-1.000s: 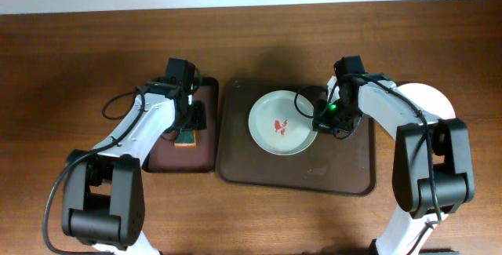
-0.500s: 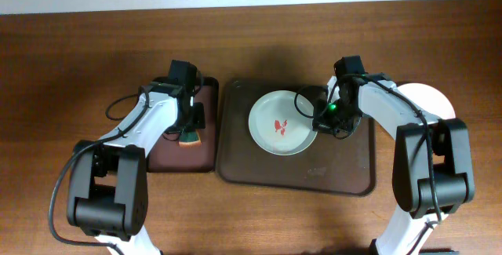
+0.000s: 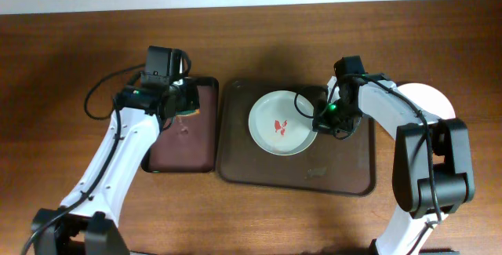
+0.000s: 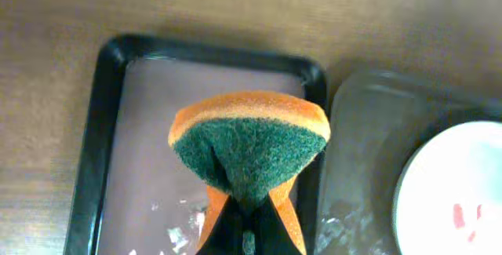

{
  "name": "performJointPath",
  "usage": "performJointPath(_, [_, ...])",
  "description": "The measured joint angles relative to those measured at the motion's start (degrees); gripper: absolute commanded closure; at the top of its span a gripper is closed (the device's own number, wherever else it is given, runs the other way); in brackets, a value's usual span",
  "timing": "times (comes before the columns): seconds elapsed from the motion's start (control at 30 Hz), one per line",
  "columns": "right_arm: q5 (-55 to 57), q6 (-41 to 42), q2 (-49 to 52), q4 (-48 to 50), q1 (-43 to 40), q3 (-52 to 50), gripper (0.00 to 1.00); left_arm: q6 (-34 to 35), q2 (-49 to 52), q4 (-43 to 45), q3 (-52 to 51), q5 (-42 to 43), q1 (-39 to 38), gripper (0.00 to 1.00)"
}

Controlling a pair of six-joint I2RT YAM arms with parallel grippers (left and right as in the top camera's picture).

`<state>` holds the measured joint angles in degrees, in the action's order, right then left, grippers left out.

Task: Clean dirty plates on tray and stack at the side
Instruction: 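Lift the sponge with the left gripper and scrub the last plate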

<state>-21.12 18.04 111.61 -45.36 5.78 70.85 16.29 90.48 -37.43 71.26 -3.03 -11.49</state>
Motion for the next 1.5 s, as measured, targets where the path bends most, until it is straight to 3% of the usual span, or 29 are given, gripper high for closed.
performJointPath(0.3, [0.0,0.1,0.0,-0.1,0.0,0.0,0.96,0.4,-7.1,3.5,0.0,0.0,0.0,1.0])
performJointPath(1.2, [0.0,0.0,0.0,-0.1,0.0,0.0,0.96,1.5,-7.3,3.9,0.0,0.0,0.0,1.0])
performJointPath(1.5, [0.0,0.0,0.0,-0.5,1.1,0.0,0.96,1.5,9.3,-5.7,0.3,0.0,0.0,1.0])
